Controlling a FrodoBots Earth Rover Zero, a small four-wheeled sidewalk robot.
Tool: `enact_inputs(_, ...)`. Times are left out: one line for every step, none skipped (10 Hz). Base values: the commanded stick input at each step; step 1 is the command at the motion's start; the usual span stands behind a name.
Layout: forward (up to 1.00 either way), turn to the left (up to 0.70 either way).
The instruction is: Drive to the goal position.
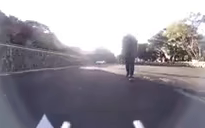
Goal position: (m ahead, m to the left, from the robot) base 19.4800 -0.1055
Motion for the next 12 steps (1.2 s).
enact_inputs(0.50,0.00)
enact_inputs(0.50,0.00)
enact_inputs(0.50,0.00)
enact_inputs(0.50,0.00)
enact_inputs(0.50,0.00)
enact_inputs(0.50,0.00)
enact_inputs(0.50,0.00)
enact_inputs(0.50,0.00)
enact_inputs(0.50,0.00)
enact_inputs(0.50,0.00)
enact_inputs(0.50,0.00)
enact_inputs(0.50,0.00)
